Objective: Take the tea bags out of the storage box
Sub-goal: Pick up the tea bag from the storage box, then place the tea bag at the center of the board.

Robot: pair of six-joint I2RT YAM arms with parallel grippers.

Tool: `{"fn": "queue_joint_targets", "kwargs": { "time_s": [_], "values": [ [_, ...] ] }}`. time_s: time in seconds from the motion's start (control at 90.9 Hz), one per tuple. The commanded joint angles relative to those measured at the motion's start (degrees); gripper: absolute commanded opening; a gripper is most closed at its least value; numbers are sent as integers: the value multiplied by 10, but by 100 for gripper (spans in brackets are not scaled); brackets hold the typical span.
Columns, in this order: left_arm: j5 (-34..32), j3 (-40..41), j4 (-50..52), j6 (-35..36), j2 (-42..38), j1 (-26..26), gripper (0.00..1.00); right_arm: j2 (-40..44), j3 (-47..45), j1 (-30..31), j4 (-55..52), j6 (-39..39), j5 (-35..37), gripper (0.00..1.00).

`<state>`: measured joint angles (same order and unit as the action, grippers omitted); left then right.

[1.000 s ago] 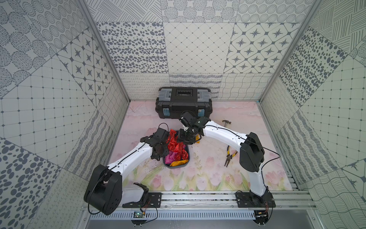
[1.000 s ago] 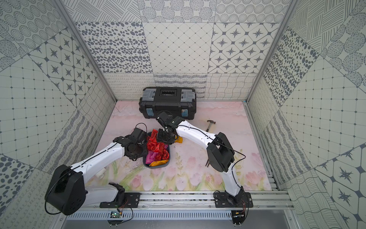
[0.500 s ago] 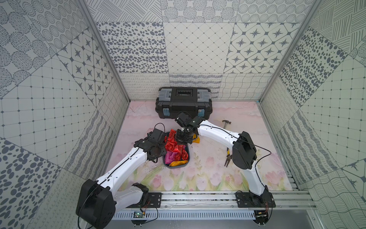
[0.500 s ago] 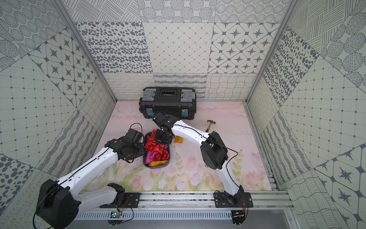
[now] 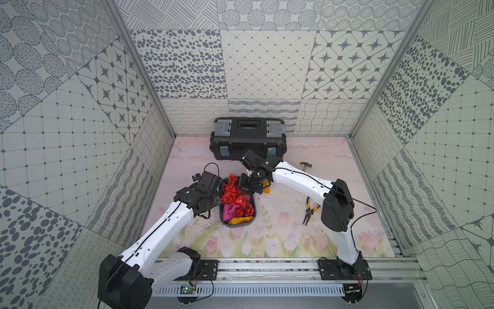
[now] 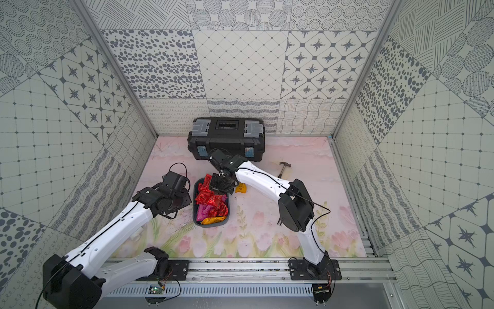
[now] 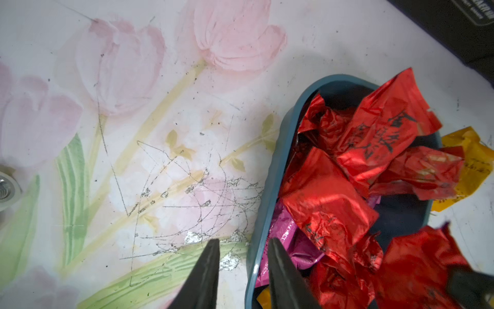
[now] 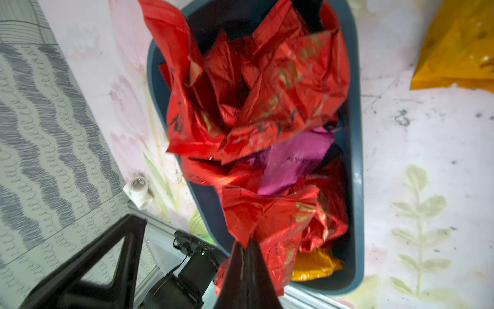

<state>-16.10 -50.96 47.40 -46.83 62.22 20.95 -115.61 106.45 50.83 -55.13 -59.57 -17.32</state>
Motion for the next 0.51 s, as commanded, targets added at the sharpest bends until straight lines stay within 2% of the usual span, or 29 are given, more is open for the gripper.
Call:
{"fn": "queue_joint_targets", "kwargs": {
  "time_s": [0.0,0.165,0.33,0.495],
  "values": [
    [-15,-24,2,29,-12,0,37,70,-35,-11,-3,13,-20,0],
    [1,-36,-45,97,-18,0,45,117,-90,-38,-8,56,-4,0],
    [33,-69,-54,171,9,-5,50,130,-128,-98,-48,185,86,0],
    [77,-87,-55,194,37,-17,50,93,-134,-140,-48,284,148,0]
  ]
}}
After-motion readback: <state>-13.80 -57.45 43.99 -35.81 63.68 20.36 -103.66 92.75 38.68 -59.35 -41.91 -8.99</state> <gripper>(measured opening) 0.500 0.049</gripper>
